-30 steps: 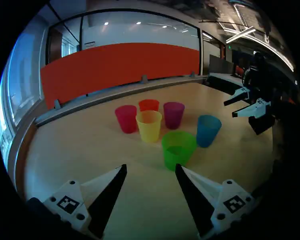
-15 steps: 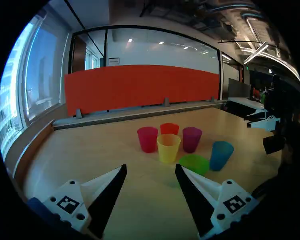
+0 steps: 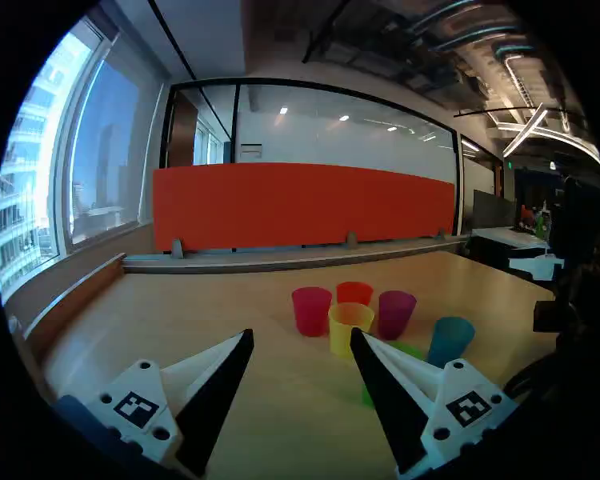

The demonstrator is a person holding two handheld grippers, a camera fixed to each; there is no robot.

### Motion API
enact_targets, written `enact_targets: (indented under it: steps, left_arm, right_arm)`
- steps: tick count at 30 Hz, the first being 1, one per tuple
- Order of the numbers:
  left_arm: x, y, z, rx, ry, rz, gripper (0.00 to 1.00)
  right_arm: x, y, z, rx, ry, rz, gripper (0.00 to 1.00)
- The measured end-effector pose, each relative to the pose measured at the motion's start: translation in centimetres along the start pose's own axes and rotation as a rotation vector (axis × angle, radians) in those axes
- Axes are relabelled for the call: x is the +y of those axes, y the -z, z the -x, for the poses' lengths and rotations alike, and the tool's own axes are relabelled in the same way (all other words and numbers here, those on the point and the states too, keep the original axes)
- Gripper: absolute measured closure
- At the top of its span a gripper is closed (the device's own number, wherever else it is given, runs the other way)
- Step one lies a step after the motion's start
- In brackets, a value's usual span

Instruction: Pour water

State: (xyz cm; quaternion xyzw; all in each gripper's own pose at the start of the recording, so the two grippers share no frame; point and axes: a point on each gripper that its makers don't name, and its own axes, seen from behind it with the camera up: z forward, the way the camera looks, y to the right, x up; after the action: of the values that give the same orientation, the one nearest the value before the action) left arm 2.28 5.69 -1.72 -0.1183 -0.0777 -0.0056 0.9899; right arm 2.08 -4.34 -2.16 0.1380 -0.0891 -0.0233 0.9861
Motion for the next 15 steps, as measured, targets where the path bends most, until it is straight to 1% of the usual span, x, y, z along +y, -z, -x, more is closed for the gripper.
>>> enact_targets:
  steps: [5,8,15]
  left_arm:
    - [-0.7,0.4,-1.0,0.043,0.031,-0.037,0.11]
    - [-0.9,0.5,-1.5,0.065,0.038,-0.059,0.11]
    - [-1.2,0.7,-2.2,0.1,0.014,-0.098,0.11]
  right_arm:
    - [0.8,0.0,-0.5,0.035,-0.01,0.057,0.01]
    - [1.4,0.0,-0.7,0.052,-0.014,0.096,0.01]
    - [2.9,0.3,-1.3,0.106,-0.01,0.202,0.01]
